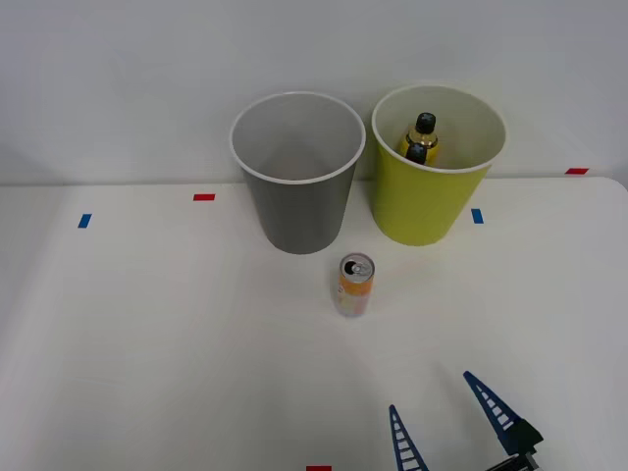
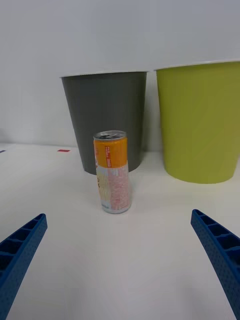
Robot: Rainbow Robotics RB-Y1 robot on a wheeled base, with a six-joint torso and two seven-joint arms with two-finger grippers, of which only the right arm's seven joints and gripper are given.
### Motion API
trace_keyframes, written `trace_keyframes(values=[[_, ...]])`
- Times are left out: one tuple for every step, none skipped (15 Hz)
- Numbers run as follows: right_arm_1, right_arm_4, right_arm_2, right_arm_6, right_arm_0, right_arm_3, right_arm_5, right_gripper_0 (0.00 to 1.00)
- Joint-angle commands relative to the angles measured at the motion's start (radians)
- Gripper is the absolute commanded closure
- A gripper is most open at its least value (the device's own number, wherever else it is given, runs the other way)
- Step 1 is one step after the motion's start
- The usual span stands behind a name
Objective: Put cans in the gray bin, plastic bottles in the light green bin
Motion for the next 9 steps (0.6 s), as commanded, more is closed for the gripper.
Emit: trace_keyframes(values=[[-0.004, -0.113, 0.055, 0.159, -0.059, 0.001, 0.002, 0.00], [-0.001, -0.124, 0.060, 0.159, -0.068, -0.001, 0.016, 0.00], [0.001, -0.178, 0.078, 0.164, -0.090, 0.001, 0.059, 0.00], [0.001, -0.219, 0.090, 0.165, -0.105, -0.001, 0.080, 0.00], [0.004, -0.245, 0.100, 0.171, -0.117, 0.001, 0.085, 0.00], [0.001, -0.256, 0.113, 0.179, -0.136, 0.001, 0.086, 0.00], [-0.001, -0.265, 0.121, 0.182, -0.148, 0.001, 0.097, 0.00], [-0.001, -0.291, 0.132, 0.188, -0.167, 0.001, 0.116, 0.00], [-0.004, -0.307, 0.136, 0.199, -0.194, 0.001, 0.123, 0.00]])
